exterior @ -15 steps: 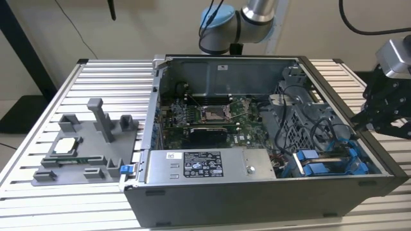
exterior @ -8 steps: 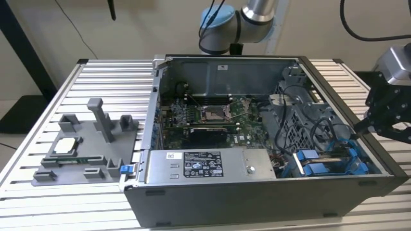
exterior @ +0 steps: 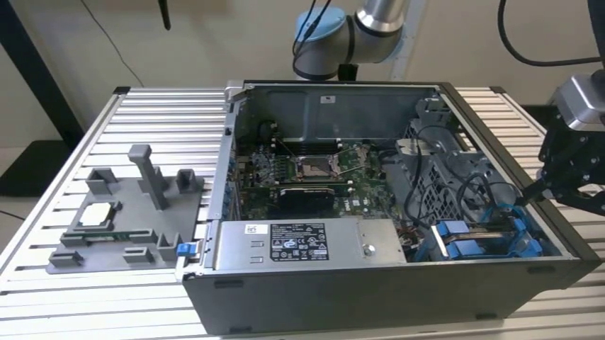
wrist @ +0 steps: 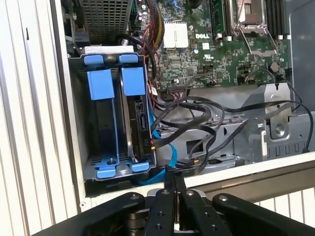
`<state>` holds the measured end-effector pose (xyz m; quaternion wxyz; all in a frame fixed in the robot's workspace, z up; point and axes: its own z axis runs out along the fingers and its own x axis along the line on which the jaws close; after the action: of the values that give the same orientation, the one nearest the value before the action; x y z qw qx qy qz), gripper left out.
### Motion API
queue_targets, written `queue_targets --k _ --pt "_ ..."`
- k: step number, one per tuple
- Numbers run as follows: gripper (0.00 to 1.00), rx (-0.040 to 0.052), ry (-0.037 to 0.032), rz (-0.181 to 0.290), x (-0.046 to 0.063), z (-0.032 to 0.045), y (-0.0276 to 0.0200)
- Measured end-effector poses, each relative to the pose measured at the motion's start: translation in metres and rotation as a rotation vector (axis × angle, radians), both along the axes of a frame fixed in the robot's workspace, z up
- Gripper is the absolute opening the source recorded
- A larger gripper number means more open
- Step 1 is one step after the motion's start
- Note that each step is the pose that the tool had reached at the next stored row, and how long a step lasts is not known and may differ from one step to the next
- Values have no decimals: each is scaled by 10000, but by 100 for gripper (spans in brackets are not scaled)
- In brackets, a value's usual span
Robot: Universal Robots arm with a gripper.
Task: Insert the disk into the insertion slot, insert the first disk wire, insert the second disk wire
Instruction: 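Insert the second disk wire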
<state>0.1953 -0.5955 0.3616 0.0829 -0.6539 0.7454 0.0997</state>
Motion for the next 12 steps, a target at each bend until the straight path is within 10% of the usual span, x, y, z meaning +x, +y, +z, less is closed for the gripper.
queue_targets --k 2,3,12 --pt "0 -2 0 0 0 0 0" --pt "100 -2 0 0 0 0 0" --pt "100 -4 -104 1 -2 -51 0"
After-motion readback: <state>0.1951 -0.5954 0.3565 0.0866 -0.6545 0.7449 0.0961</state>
